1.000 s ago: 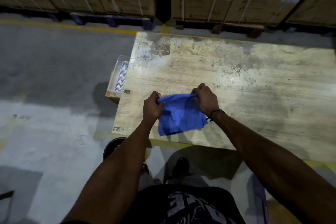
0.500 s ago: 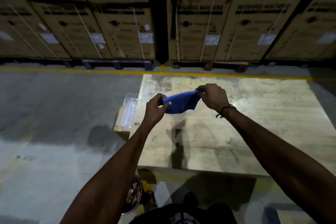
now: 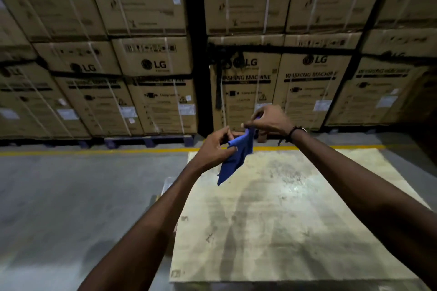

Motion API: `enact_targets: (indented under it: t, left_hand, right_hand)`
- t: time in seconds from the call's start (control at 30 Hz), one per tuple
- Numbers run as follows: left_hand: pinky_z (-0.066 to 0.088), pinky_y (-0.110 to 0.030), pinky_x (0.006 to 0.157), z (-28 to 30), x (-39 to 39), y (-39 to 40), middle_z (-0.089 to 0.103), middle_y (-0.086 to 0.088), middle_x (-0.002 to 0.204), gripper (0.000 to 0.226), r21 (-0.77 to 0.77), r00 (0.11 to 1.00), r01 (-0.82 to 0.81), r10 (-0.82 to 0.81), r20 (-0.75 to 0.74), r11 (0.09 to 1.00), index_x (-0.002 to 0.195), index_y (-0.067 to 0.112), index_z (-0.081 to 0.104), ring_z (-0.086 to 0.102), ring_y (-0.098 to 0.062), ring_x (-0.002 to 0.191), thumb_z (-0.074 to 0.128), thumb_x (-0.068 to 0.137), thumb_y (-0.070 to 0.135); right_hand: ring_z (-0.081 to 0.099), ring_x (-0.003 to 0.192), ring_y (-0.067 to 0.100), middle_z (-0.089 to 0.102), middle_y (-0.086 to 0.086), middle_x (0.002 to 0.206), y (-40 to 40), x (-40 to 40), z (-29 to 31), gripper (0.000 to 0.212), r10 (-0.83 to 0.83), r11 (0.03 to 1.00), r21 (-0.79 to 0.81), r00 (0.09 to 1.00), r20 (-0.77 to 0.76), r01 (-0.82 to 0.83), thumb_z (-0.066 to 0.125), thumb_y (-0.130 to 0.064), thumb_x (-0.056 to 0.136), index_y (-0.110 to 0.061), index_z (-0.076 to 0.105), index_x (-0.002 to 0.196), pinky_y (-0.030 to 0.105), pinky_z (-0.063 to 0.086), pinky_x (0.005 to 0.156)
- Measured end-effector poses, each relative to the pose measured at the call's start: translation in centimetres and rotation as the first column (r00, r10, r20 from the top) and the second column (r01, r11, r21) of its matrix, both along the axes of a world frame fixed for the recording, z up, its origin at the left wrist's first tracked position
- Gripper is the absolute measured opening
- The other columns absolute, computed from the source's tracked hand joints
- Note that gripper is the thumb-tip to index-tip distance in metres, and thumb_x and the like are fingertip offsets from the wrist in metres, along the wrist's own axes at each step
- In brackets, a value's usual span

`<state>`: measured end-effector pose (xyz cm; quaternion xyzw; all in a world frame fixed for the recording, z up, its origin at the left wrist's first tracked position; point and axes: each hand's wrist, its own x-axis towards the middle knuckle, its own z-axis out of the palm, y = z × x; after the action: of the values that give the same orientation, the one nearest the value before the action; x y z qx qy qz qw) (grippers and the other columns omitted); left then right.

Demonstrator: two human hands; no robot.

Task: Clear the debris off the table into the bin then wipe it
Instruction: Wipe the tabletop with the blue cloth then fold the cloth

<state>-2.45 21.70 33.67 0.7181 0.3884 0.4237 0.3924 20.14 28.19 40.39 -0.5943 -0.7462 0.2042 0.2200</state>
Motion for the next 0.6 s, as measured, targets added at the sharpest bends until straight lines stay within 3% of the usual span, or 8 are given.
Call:
enact_targets:
  t: [0.1, 0.17, 0.27, 0.4, 0.5, 0.6]
  left_hand:
    - [0.053, -0.037, 0.084, 2.2, -0.3, 0.2, 0.071, 0.005, 0.09, 0.019, 0.024, 0.999, 0.039, -0.039, -0.019, 0.999, 0.085, 0.008, 0.05, 0.069, -0.014, 0.103, 0.065, 0.079, 0.018]
    - [0.047, -0.036, 0.075, 3.2, -0.8, 0.8, 0.065, 0.001, 0.085, 0.024, 0.028, 0.999, 0.048, -0.047, -0.022, 0.998, 0.09, 0.006, 0.051, 0.062, -0.015, 0.086, 0.071, 0.087, 0.02]
    - [0.044, -0.036, 0.069, 4.5, -1.7, 1.2, 0.058, -0.009, 0.081, 0.027, 0.034, 0.999, 0.049, -0.05, 0.019, 0.998, 0.093, 0.012, 0.054, 0.057, -0.017, 0.078, 0.074, 0.096, 0.03]
    - [0.043, -0.018, 0.06, 6.6, -2.1, 1.8, 0.064, 0.013, 0.074, 0.008, 0.07, 0.999, -0.008, 0.005, 0.039, 0.998, 0.098, 0.011, 0.062, 0.058, 0.0, 0.064, 0.065, 0.104, 0.015]
    - [0.046, -0.014, 0.065, 8.4, -2.0, 2.4, 0.07, 0.011, 0.082, 0.006, 0.144, 0.997, -0.076, 0.07, 0.045, 0.987, 0.099, 0.017, 0.066, 0.065, 0.002, 0.074, 0.065, 0.104, 0.013]
    - [0.049, -0.014, 0.072, 9.8, -2.0, 3.5, 0.072, 0.004, 0.098, 0.005, 0.26, 0.986, -0.163, 0.168, 0.004, 0.952, 0.105, 0.014, 0.071, 0.066, 0.003, 0.087, 0.07, 0.101, 0.017]
  right_hand:
    - [0.074, 0.071, 0.02, 0.079, 0.008, 0.085, 0.5, -0.8, 2.3, 0.031, 0.016, 0.998, -0.056, 1.0, -0.016, -0.017, 0.092, -0.033, 0.076, -0.011, 0.081, 0.096, 0.031, 0.062, 0.063]
    - [0.075, 0.081, 0.018, 0.078, 0.007, 0.102, 1.2, -1.0, 3.6, 0.049, 0.033, 0.996, -0.083, 0.999, 0.016, -0.031, 0.094, -0.026, 0.072, -0.012, 0.077, 0.116, 0.029, 0.064, 0.073]
    - [0.07, 0.108, 0.02, 0.07, 0.004, 0.13, 2.0, -0.6, 5.8, 0.056, 0.119, 0.99, -0.081, 0.991, 0.058, -0.114, 0.09, -0.021, 0.078, -0.019, 0.071, 0.131, 0.032, 0.059, 0.092]
    - [0.073, 0.11, 0.026, 0.061, 0.0, 0.14, 2.0, 0.3, 8.6, 0.051, 0.253, 0.938, -0.207, 0.958, -0.135, -0.277, 0.077, -0.003, 0.09, -0.022, 0.066, 0.137, 0.031, 0.063, 0.087]
    - [0.068, 0.12, 0.026, 0.056, -0.003, 0.146, 2.2, 0.8, 10.0, 0.051, 0.335, 0.901, -0.214, 0.918, -0.21, -0.378, 0.07, 0.0, 0.094, -0.027, 0.065, 0.137, 0.041, 0.063, 0.091]
    - [0.062, 0.125, 0.021, 0.054, 0.0, 0.141, 2.0, 0.9, 11.5, 0.063, 0.368, 0.885, -0.21, 0.9, -0.235, -0.417, 0.068, 0.001, 0.096, -0.034, 0.052, 0.146, 0.039, 0.064, 0.086]
